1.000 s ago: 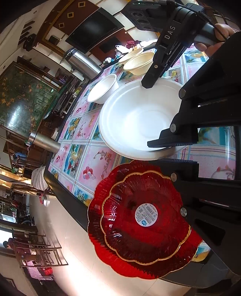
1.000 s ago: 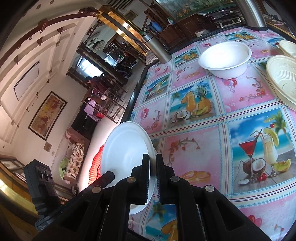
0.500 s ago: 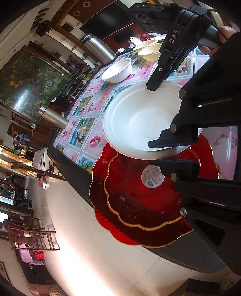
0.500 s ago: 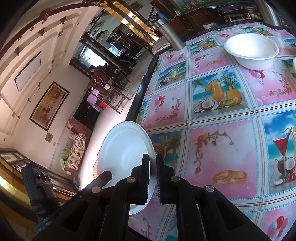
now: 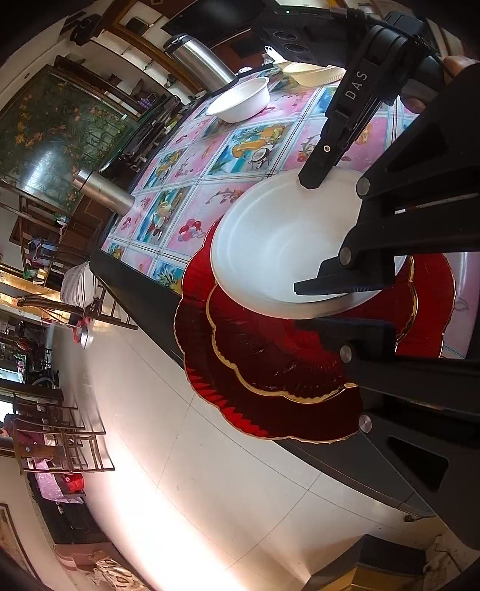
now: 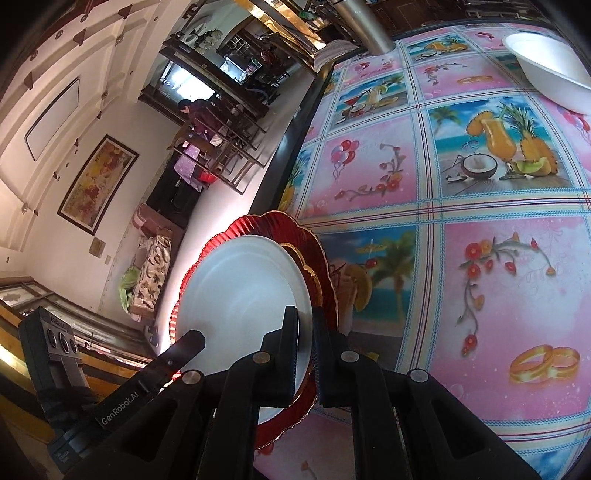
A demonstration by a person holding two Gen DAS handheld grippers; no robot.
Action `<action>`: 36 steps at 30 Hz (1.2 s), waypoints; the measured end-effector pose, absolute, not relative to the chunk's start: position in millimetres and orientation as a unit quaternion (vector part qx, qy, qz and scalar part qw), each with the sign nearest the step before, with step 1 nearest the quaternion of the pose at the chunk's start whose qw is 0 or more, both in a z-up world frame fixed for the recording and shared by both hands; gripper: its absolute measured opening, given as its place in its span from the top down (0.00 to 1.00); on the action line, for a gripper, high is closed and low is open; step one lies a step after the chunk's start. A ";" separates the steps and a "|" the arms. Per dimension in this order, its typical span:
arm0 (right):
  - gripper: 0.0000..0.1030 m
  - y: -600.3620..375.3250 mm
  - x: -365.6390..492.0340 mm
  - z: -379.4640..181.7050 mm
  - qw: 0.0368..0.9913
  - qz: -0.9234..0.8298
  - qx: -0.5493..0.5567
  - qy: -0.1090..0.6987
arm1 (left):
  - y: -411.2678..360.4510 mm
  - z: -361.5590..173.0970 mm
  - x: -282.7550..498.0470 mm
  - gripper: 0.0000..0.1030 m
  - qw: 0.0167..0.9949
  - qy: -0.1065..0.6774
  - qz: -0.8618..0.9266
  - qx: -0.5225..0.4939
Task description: Organize plates and bowls
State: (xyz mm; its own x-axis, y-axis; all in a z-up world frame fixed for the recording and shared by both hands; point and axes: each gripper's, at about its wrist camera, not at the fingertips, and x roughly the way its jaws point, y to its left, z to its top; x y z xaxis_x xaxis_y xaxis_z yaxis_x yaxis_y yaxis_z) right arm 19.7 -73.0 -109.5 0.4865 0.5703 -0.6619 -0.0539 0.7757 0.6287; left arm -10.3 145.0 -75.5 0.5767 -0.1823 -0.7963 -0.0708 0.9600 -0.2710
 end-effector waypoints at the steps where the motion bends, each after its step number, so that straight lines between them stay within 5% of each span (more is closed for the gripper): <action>1: 0.92 -73.5 20.9 -110.4 0.817 0.191 0.275 0.469 | 145.8 -75.6 -9.7 0.91 0.877 0.459 -0.030 -0.137; 26: 0.93 -51.6 21.3 -121.2 0.816 0.212 0.258 0.472 | 167.0 -87.2 -14.1 0.91 0.873 0.468 -0.002 -0.140; 36: 0.92 -48.4 20.5 -119.5 0.819 0.207 0.249 0.473 | 180.0 -78.3 -19.0 0.78 0.874 0.460 0.003 -0.159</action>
